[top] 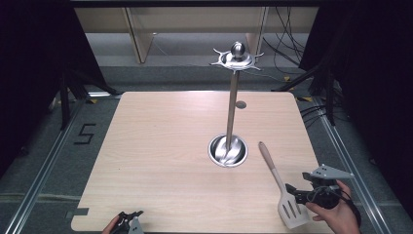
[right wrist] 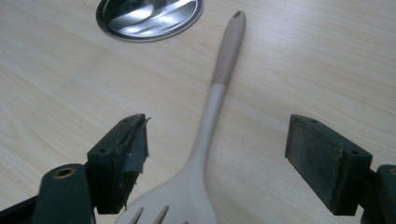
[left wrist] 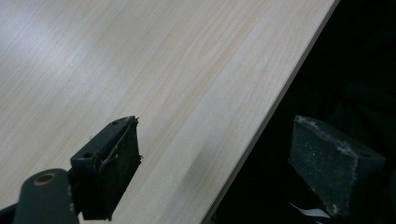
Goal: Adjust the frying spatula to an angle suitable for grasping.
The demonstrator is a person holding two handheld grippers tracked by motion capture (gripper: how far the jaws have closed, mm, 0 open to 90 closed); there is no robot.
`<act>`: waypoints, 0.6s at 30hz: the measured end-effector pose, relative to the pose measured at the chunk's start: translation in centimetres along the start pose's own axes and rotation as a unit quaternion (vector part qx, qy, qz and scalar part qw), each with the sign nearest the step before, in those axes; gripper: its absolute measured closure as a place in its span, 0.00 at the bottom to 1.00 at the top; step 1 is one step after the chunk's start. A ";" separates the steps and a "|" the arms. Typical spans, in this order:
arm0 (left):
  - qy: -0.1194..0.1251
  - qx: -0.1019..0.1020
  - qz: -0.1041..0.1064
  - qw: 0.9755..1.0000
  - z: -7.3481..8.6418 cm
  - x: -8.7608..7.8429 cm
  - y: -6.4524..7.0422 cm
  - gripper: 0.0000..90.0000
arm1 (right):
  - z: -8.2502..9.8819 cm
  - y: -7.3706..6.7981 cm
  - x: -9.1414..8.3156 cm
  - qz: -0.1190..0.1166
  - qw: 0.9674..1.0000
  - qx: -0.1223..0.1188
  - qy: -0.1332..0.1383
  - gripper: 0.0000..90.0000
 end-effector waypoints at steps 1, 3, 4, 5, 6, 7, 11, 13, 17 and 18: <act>0.001 0.005 0.000 1.000 0.0 0.0 0.0 0.17 | -0.1 0.2 0.1 -0.003 1.000 -0.012 -0.003 0.23; 0.000 0.005 0.000 1.000 0.0 0.0 -0.1 0.17 | -0.4 0.3 0.2 -0.001 1.000 -0.021 -0.015 0.20; 0.000 0.005 0.000 1.000 0.0 0.0 -0.1 0.17 | -0.4 0.3 0.2 -0.001 1.000 -0.021 -0.015 0.20; 0.001 0.005 0.000 1.000 0.0 0.0 0.0 0.17 | -0.8 0.5 0.5 -0.001 0.999 -0.035 -0.021 0.19; 0.002 0.006 0.001 1.000 0.0 0.0 0.0 0.17 | -0.8 0.5 0.5 -0.001 0.999 -0.035 -0.021 0.19; 0.001 0.007 -0.006 1.000 0.0 0.0 0.0 0.17 | -1.3 0.4 0.7 -0.003 0.999 -0.031 -0.028 0.21; 0.002 0.006 0.002 1.000 -0.1 0.0 0.0 0.17 | -2.0 0.4 1.0 -0.001 0.999 -0.033 -0.040 0.22; 0.002 0.010 -0.001 1.000 -0.1 -0.1 0.0 0.17 | -2.4 0.3 1.2 0.004 0.998 -0.029 -0.051 0.26; 0.001 0.006 0.001 1.000 0.0 0.0 0.0 0.17 | -3.5 0.5 1.8 0.005 0.995 -0.045 -0.084 0.37; 0.001 0.008 0.000 1.000 0.0 0.0 0.0 0.17 | -3.6 0.4 2.0 0.007 0.995 -0.037 -0.090 0.39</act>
Point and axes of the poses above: each handheld gripper's, and its own axes: x roughly forward along the jaws, z roughly out of its underside, y roughly to its right, the point moved 2 cm from there along x, roughly forward along the jaws, and after that the axes turned 7 degrees about -z, right-handed, at the moved point
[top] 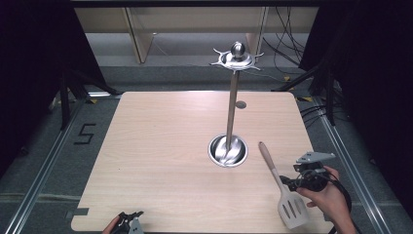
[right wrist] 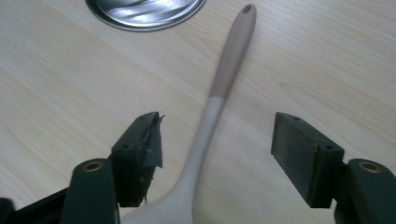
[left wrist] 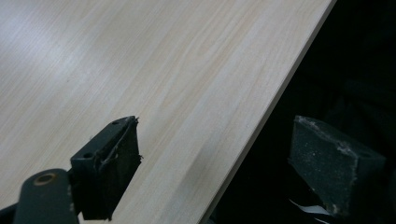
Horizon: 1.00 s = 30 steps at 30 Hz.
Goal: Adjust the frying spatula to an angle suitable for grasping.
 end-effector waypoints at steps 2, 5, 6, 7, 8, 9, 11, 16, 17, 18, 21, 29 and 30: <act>0.000 -0.003 0.000 1.000 0.0 0.0 0.0 0.17 | -0.6 -0.1 0.4 0.000 1.000 0.015 -0.017 0.40; 0.000 -0.001 0.000 1.000 0.0 0.0 0.0 0.17 | -1.2 -0.3 1.7 0.001 0.999 0.030 -0.023 0.45; 0.000 -0.002 0.000 1.000 0.0 0.0 0.0 0.17 | -1.5 0.3 1.8 -0.002 1.000 0.003 -0.031 0.46; 0.000 -0.002 0.000 1.000 0.0 0.0 0.0 0.17 | -1.7 0.3 2.0 -0.002 0.999 0.005 -0.042 0.47; 0.000 -0.002 0.000 1.000 0.0 0.0 0.0 0.17 | -1.9 0.4 2.2 -0.004 0.998 0.003 -0.058 0.48; 0.000 -0.001 -0.001 1.000 0.0 -0.1 0.0 0.17 | -2.1 0.5 2.5 0.000 0.998 0.006 -0.062 0.49; -0.001 -0.001 -0.001 1.000 0.0 -0.1 0.0 0.17 | -2.3 0.7 3.1 0.002 0.997 0.006 -0.079 0.50; -0.001 -0.002 0.001 1.000 0.0 0.0 0.1 0.17 | -2.6 1.0 4.1 0.005 0.994 0.007 -0.112 0.54; 0.000 -0.001 0.001 1.000 0.0 0.0 0.1 0.17 | -2.7 1.2 4.3 0.004 0.994 0.000 -0.111 0.56; 0.000 -0.001 0.001 1.000 0.0 0.0 0.1 0.17 | -2.7 0.9 4.5 0.000 0.993 0.018 -0.119 0.56; -0.001 -0.007 0.000 1.000 0.1 -0.1 0.1 0.17 | -3.0 1.2 5.0 -0.002 0.992 0.019 -0.127 0.57; -0.001 -0.006 0.000 1.000 0.1 -0.1 0.1 0.17 | -3.6 1.8 6.6 -0.007 0.987 0.005 -0.163 0.62; -0.001 -0.006 0.000 1.000 0.1 -0.1 0.1 0.17 | -3.7 1.8 6.8 -0.010 0.986 0.011 -0.165 0.63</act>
Point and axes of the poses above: each handheld gripper's, and its own axes: x roughly forward along the jaws, z roughly out of its underside, y roughly to its right, the point moved 2 cm from there along x, roughly forward along the jaws, and after that the axes turned 7 degrees about -z, right-handed, at the moved point
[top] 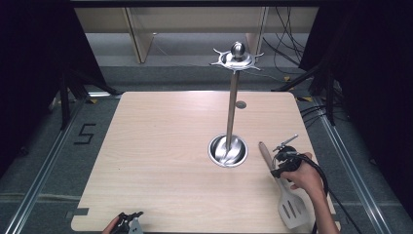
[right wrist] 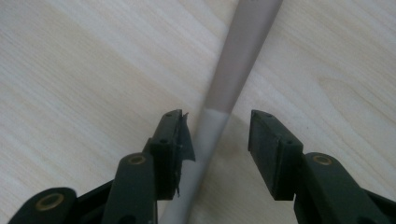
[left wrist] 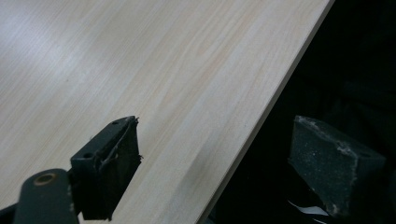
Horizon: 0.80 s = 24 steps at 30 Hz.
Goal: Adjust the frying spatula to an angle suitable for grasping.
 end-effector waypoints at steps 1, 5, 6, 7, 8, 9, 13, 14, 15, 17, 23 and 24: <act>0.000 -0.001 0.001 1.000 0.0 0.0 0.0 0.17 | -0.1 -0.1 0.0 0.000 1.000 0.012 -0.006 0.63; 0.000 -0.001 0.001 1.000 0.0 0.0 0.1 0.17 | -0.7 0.2 0.3 -0.001 1.000 -0.009 -0.007 0.65; 0.000 0.000 0.001 1.000 0.0 0.0 0.0 0.17 | -0.8 0.2 0.4 0.002 1.000 -0.009 -0.011 0.66; 0.000 -0.001 0.001 1.000 0.0 0.0 0.0 0.17 | -0.9 -0.1 0.4 0.000 1.000 0.003 -0.017 0.66; -0.001 0.000 0.001 1.000 0.0 0.0 0.0 0.17 | -1.1 0.1 0.5 0.000 1.000 -0.012 -0.014 0.67; -0.001 0.000 0.000 1.000 0.0 0.0 0.0 0.17 | -1.1 0.1 0.7 0.004 1.000 -0.012 -0.019 0.67; 0.000 -0.001 0.001 1.000 0.0 0.0 0.0 0.17 | -1.2 0.3 1.1 0.004 1.000 -0.013 -0.027 0.69; 0.002 -0.001 0.001 1.000 0.0 0.0 0.0 0.17 | -1.2 0.1 1.1 0.002 1.000 0.000 -0.031 0.70; 0.001 -0.002 0.001 1.000 0.0 0.1 0.1 0.17 | -1.3 0.3 1.2 0.004 0.999 -0.004 -0.032 0.70; 0.001 0.004 0.010 1.000 0.0 0.1 0.0 0.17 | -1.3 0.2 1.4 0.002 0.999 -0.003 -0.033 0.71; 0.000 0.006 -0.001 1.000 0.0 0.1 0.0 0.17 | -1.6 0.2 1.4 0.000 0.999 -0.015 -0.044 0.74; 0.000 0.007 0.004 1.000 0.0 0.0 0.0 0.17 | -1.7 0.2 1.4 0.000 0.999 -0.027 -0.048 0.74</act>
Point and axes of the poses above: each handheld gripper's, and its own axes: x roughly forward along the jaws, z roughly out of its underside, y roughly to its right, the point moved 2 cm from there along x, roughly forward along the jaws, and after that the axes turned 7 degrees about -z, right-handed, at the moved point
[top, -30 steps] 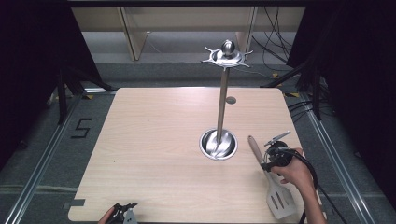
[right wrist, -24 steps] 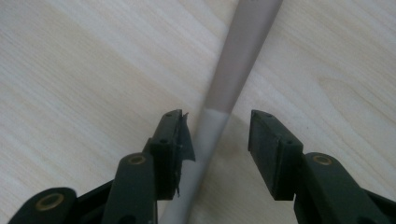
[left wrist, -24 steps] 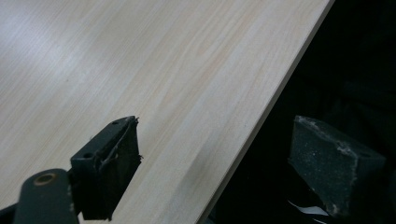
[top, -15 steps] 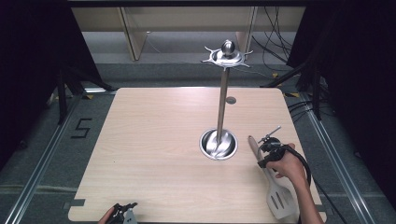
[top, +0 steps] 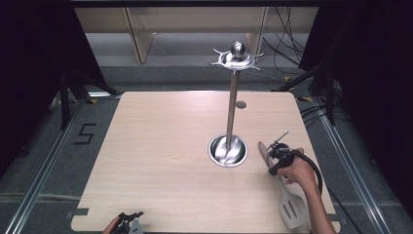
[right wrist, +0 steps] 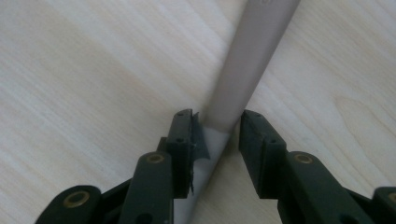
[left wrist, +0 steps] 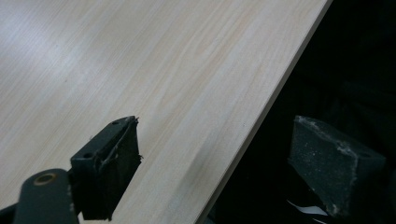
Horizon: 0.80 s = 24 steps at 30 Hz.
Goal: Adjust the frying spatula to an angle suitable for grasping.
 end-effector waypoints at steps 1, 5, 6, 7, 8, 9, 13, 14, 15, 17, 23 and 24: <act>0.000 -0.002 0.000 1.000 0.0 0.0 0.0 0.17 | -0.1 -0.2 0.0 0.000 1.000 -0.012 -0.004 0.75; 0.002 -0.001 0.009 1.000 0.0 0.1 0.0 0.17 | -0.5 -1.1 0.1 0.008 0.999 -0.035 -0.021 0.77; 0.003 -0.001 0.002 1.000 0.0 0.0 0.0 0.17 | -0.6 -1.1 0.2 0.009 0.999 -0.039 -0.022 0.77; 0.003 0.000 -0.003 1.000 0.0 -0.1 -0.1 0.17 | -0.6 -1.1 0.1 0.010 0.999 -0.040 -0.023 0.77; 0.004 -0.001 -0.010 1.000 0.0 0.0 -0.1 0.17 | -0.5 -1.1 0.1 0.010 0.999 -0.037 -0.023 0.77; 0.005 -0.003 -0.011 1.000 0.0 0.0 -0.1 0.17 | -0.4 -1.1 0.1 0.009 0.999 -0.042 -0.021 0.77; 0.002 -0.004 -0.005 1.000 0.0 0.0 -0.1 0.17 | -0.1 -1.2 0.0 0.004 0.998 -0.051 -0.029 0.79; 0.003 -0.004 -0.003 1.000 0.0 0.0 -0.1 0.17 | 0.0 -1.4 -0.1 0.000 0.998 -0.052 -0.033 0.79; 0.002 -0.001 -0.003 1.000 0.0 -0.1 -0.1 0.17 | 0.0 -1.4 0.0 0.000 0.998 -0.060 -0.034 0.79; 0.002 -0.002 -0.003 1.000 0.0 -0.1 -0.1 0.17 | 0.0 -1.7 -0.1 -0.009 0.997 -0.067 -0.039 0.80; 0.004 0.000 -0.002 1.000 -0.1 -0.1 0.0 0.17 | 0.0 -2.1 0.1 -0.015 0.997 -0.062 -0.044 0.81; 0.005 -0.001 -0.003 1.000 -0.1 -0.1 0.0 0.17 | 0.0 -2.0 0.1 -0.019 0.997 -0.056 -0.042 0.81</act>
Point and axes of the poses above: each handheld gripper's, and its own axes: x roughly forward along the jaws, z roughly out of its underside, y roughly to its right, the point moved 2 cm from there along x, roughly forward along the jaws, and after that the axes turned 7 degrees about -z, right-handed, at the moved point
